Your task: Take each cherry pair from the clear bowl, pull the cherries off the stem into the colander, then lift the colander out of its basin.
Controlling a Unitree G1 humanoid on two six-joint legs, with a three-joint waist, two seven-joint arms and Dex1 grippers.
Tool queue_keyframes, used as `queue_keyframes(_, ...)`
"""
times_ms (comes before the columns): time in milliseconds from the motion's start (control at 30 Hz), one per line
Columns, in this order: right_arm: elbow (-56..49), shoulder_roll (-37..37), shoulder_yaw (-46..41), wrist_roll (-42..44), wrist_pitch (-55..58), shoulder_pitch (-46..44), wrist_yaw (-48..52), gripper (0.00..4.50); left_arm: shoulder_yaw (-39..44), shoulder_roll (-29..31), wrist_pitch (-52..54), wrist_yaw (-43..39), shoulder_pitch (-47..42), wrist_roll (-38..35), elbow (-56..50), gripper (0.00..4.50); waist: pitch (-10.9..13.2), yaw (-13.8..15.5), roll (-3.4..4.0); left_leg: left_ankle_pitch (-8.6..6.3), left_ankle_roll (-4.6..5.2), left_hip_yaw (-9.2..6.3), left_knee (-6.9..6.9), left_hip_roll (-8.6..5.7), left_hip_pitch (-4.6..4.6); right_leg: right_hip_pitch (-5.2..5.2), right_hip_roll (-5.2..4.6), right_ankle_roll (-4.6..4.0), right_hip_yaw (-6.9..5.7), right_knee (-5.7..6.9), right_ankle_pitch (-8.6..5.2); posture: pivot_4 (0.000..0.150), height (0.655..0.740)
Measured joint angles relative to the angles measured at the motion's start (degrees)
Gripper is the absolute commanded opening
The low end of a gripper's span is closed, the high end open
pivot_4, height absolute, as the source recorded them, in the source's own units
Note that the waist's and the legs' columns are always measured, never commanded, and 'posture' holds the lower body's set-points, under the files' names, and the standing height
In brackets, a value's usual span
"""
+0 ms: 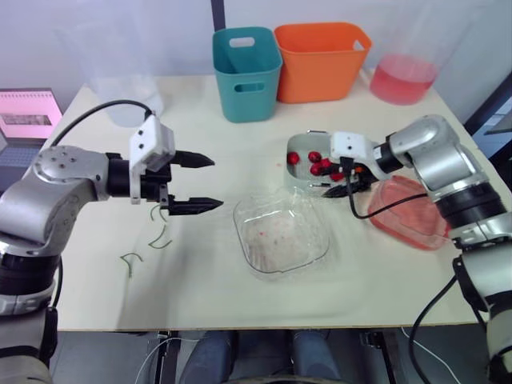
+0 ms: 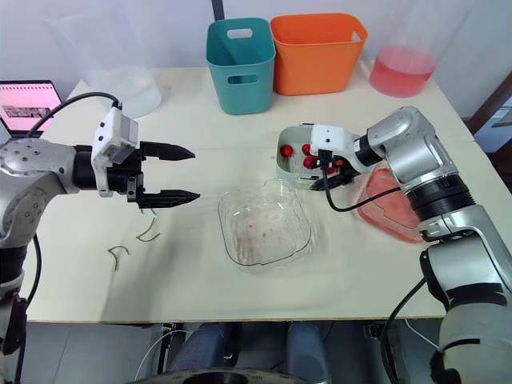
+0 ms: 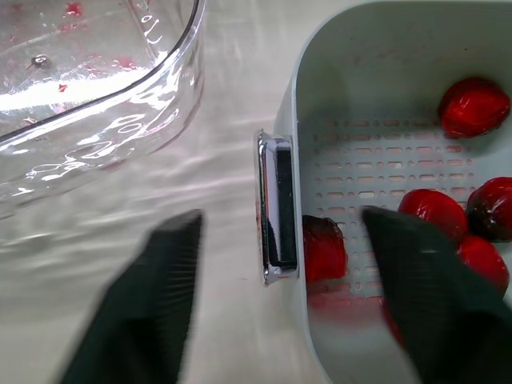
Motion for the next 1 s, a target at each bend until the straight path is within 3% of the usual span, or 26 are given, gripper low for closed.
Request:
queue_keyframes(167, -3.21, -3.14, -5.73, 1.85, 2.79, 0.08, -0.22, 4.18, 0.47, 0.59, -0.04, -0.01, -0.11, -0.02, 2.41, 4.5, 0.0, 0.09, 0.0, 0.0, 0.0, -0.01, -0.02, 0.0, -0.01, -0.01, 0.0, 0.0, 0.0, -0.01, 0.0, 0.15, 0.74)
queue_keyframes(300, -8.81, -4.53, -17.63, 7.79, 8.06, 3.68, -5.02, 4.18, 4.91, 1.19, -0.06, 0.97, 0.05, -0.21, 5.84, 4.5, 0.0, 0.17, 0.0, -0.01, 0.02, -0.02, -0.04, 0.01, 0.01, 0.0, 0.0, 0.0, 0.0, -0.01, 0.0, 0.15, 0.74)
queue_keyframes(500, -19.2, -4.44, -39.81, 16.86, 18.32, 20.1, -17.23, 4.36, 11.94, 2.31, 0.35, 3.94, 6.33, -0.6, 8.77, 4.5, -0.01, 0.44, 0.0, -0.08, 0.14, -0.01, -0.07, 0.0, 0.02, 0.01, -0.05, 0.0, 0.02, -0.01, 0.0, 0.15, 0.74)
queue_keyframes(567, -24.22, -4.28, -47.86, 19.74, 21.81, 29.21, -20.24, 4.36, 14.51, 1.72, 1.07, 5.73, 10.29, -1.41, 8.42, 4.5, -0.02, 0.7, 0.02, -0.14, 0.25, -0.04, -0.07, -0.02, 0.03, 0.07, -0.08, 0.0, 0.02, -0.02, 0.0, 0.15, 0.74)
queue_keyframes(733, -26.76, -4.84, -63.1, 24.77, 27.19, 43.03, -22.47, 4.36, 19.13, -0.56, 1.28, 8.94, 19.63, -2.15, 8.08, 4.5, -0.05, 0.47, 0.07, -0.19, 0.32, 0.02, -0.05, -0.01, 0.19, 0.2, -0.08, -0.02, 0.05, 0.0, 0.02, 0.15, 0.74)
queue_keyframes(833, -26.08, -5.99, -67.75, 27.37, 28.9, 47.39, -22.05, 4.36, 20.27, -1.5, 1.28, 10.21, 22.17, -2.5, 8.08, 4.5, -0.06, 0.27, 0.09, -0.19, 0.33, 0.06, -0.06, 0.02, 0.26, 0.25, -0.06, -0.03, 0.06, 0.0, 0.02, 0.15, 0.74)
queue_keyframes(1000, -24.77, -6.69, -68.39, 30.01, 28.64, 48.5, -22.04, 4.36, 20.52, -2.86, 0.9, 11.72, 24.3, -2.59, 7.95, 4.5, -0.12, 0.27, 0.19, -0.2, 0.35, 0.08, -0.09, 0.02, 0.29, 0.29, -0.07, -0.03, 0.06, -0.04, 0.01, 0.15, 0.74)
